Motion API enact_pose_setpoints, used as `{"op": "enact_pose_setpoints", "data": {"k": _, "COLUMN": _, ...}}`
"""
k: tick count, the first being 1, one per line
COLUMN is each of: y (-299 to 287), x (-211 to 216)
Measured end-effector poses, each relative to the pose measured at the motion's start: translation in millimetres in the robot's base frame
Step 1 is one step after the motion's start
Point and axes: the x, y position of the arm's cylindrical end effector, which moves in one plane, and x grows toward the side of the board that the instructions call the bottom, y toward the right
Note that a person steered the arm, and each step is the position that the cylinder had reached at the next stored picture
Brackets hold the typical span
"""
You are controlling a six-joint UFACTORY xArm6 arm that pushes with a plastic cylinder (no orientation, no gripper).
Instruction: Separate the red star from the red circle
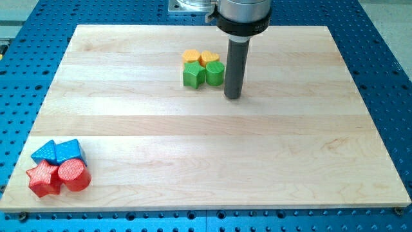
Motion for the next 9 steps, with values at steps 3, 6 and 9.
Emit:
{"op": "enact_pose_setpoints", "data": {"k": 3, "y": -14.3, "x": 29.0}}
{"op": "enact_pose_setpoints", "data": {"k": 6, "y": -148.7, "x": 212.2}}
{"op": "enact_pose_setpoints", "data": {"k": 9, "y": -294.9, "x": 199.4}}
